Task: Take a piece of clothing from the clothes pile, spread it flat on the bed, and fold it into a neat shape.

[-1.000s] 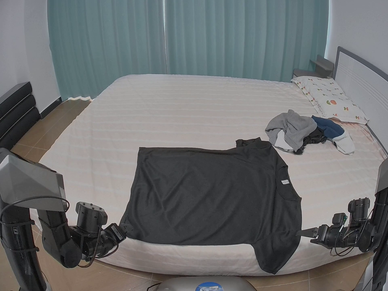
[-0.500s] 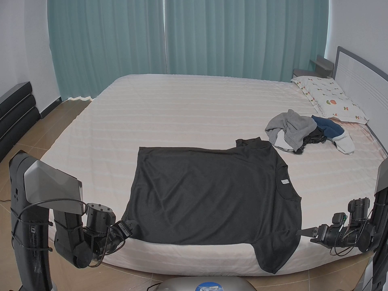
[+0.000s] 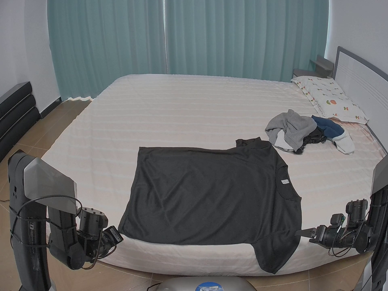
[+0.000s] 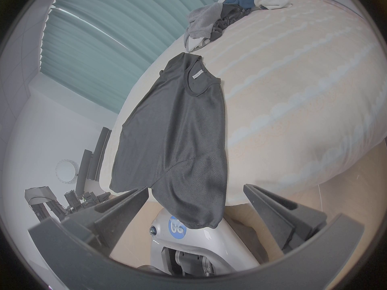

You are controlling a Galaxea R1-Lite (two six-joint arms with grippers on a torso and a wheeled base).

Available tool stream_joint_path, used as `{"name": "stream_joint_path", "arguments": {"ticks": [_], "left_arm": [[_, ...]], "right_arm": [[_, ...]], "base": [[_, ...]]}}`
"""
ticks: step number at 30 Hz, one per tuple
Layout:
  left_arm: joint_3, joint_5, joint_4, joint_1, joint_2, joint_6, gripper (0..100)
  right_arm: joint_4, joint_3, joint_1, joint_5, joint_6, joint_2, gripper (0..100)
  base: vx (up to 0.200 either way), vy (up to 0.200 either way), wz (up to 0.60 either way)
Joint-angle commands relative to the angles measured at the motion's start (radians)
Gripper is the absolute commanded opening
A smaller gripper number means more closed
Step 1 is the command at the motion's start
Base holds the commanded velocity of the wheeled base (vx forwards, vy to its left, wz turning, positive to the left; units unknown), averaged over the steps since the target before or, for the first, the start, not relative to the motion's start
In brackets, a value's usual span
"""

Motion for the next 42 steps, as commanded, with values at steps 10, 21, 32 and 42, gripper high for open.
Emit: {"name": "stream_joint_path", "arguments": {"ticks": [10,21,32,42], "left_arm": [[0.01,-0.042,-0.088,0.014,-0.007,-0.001,0],[-0.06,-0.134,-0.087,0.001,0.025,0.019,100],[-0.103,-0.124,-0.087,0.0,0.065,0.071,0],[-0.059,-0.044,-0.088,0.012,0.062,0.045,0]], "right_arm": [[0.0,0.018,0.008,0.001,-0.001,0.024,100],[0.0,0.018,0.019,0.001,0.002,0.021,100],[0.0,0.018,0.019,0.002,0.006,0.019,100],[-0.002,0.018,0.02,0.001,-0.001,0.024,100]], "base": [[0.0,0.0,0.0],[0.0,0.0,0.0],[0.0,0.0,0.0],[0.0,0.0,0.0]]}}
